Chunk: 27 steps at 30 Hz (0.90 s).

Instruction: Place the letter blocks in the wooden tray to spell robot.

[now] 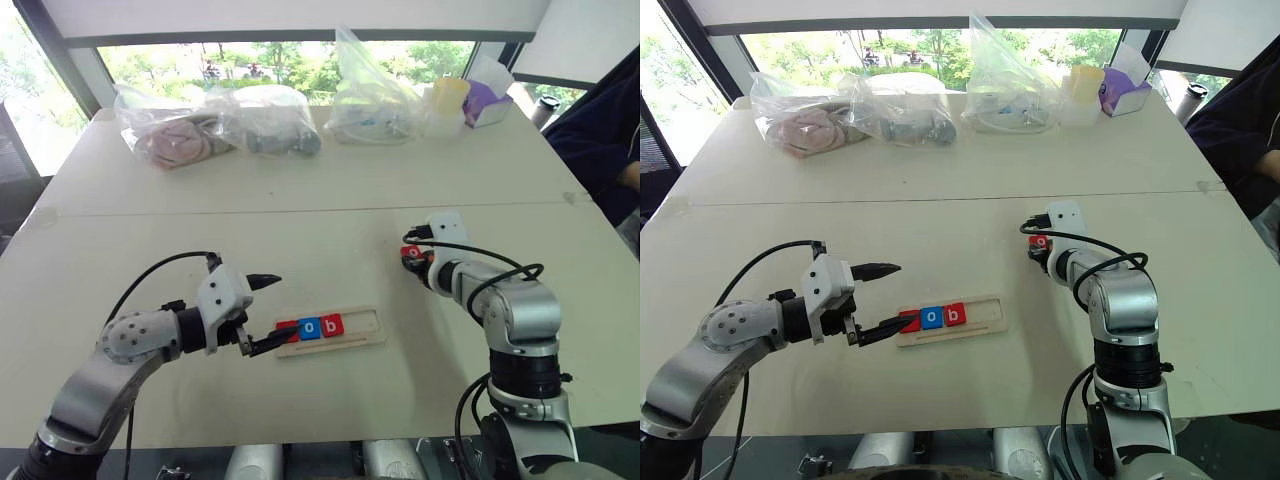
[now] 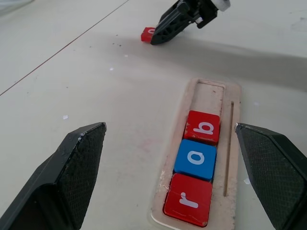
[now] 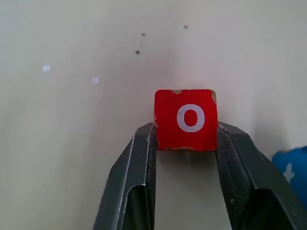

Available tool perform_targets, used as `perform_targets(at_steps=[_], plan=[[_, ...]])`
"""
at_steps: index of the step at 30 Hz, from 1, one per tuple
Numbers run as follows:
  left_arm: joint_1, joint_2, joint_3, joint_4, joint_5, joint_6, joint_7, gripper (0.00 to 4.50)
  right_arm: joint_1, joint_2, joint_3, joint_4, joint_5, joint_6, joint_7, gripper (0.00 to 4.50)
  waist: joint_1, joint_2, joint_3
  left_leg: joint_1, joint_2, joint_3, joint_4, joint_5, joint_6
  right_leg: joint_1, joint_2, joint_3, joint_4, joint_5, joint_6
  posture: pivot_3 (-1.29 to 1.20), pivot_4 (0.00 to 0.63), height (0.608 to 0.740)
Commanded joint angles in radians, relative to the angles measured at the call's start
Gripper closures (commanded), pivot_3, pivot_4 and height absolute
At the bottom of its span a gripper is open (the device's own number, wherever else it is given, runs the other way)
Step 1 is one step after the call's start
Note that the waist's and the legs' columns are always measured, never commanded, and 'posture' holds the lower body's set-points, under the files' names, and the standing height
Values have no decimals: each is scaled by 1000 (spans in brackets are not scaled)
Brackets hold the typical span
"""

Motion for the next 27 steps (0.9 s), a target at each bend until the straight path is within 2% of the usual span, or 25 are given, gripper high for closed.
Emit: perform_targets(at_steps=[1, 10, 15, 19, 23, 25, 26, 27], plan=[[-11, -4, -5, -1, -5, -25, -17, 0, 40, -31, -59, -215, 50, 157, 20, 3372, 2, 0, 0, 0, 0, 0, 0, 0, 0, 0, 0, 0, 0, 0, 0, 0, 150, 740], [-37, -14, -29, 42, 5, -49, -52, 0, 300, -50, -183, -462, 215, 176, -20, 3372, -2, 0, 0, 1, 0, 0, 1, 0, 0, 1, 1, 0, 0, -1, -2, 0, 150, 740], [-54, -17, -40, 63, 10, -60, -65, 0, 345, 1, -217, -465, 277, 176, -100, 3372, -4, 0, 0, 1, 0, 1, 1, 0, 0, 1, 1, 0, 0, -1, -2, 0, 150, 740], [-66, -16, -39, 74, 14, -66, -73, 0, 367, -12, -220, -480, 353, 176, -144, 3372, -1, 0, 0, 1, 0, 1, 1, 0, 0, 1, 1, 0, 0, -1, -2, 0, 150, 740], [-63, -17, -40, 71, 16, -66, -70, 0, 356, -52, -229, -460, 433, 176, -177, 1380, -1, 0, 0, 0, 0, 1, 1, 0, 0, 1, 1, 0, 0, -1, -2, 0, 150, 740], [-61, -18, -37, 66, 11, -61, -69, 0, 340, -107, -225, -448, 484, 176, -168, 337, -1, 0, 0, 0, 0, 1, 1, 0, 0, 1, 1, 0, 0, -1, -2, 0, 150, 740], [-60, -17, -35, 65, 10, -59, -69, 0, 326, -163, -213, -446, 512, 176, -142, 41, -1, 0, 0, 0, 0, 1, 1, 0, 0, 1, 1, 0, 0, -1, -2, 0, 150, 740], [-58, -16, -34, 64, 10, -59, -69, 0, 299, -237, -191, -447, 537, 176, -95, 41, -1, 1, 0, 0, 0, 1, 1, 0, 0, 1, 1, 0, 0, -1, -2, 0, 150, 740]])
